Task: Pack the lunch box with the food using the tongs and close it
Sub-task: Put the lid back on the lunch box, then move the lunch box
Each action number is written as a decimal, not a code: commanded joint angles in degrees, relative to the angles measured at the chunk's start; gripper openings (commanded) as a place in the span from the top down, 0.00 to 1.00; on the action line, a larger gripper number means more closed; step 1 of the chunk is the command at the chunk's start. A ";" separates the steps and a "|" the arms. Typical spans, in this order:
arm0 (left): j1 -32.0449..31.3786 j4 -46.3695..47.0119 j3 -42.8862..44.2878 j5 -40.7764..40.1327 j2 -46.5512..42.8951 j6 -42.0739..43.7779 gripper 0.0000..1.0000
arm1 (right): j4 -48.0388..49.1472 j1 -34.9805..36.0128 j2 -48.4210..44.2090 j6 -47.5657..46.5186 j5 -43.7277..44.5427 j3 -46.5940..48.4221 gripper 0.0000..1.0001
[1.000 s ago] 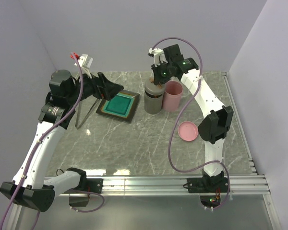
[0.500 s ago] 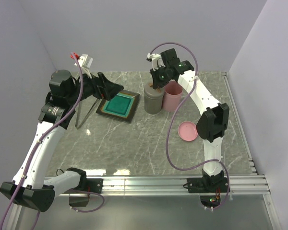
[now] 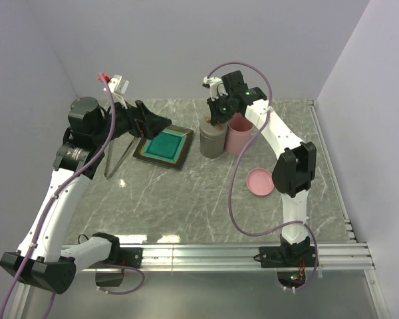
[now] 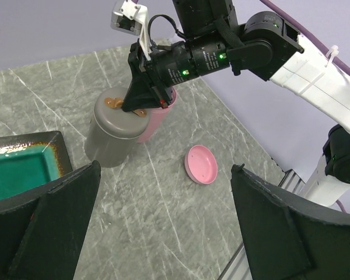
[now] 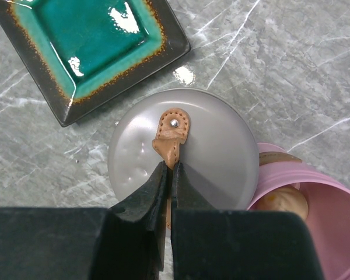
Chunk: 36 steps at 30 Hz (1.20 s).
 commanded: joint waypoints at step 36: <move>0.11 2.22 -0.14 1.96 -0.98 -2.31 0.01 | 0.13 5.74 -8.14 5.17 -10.77 -12.89 1.00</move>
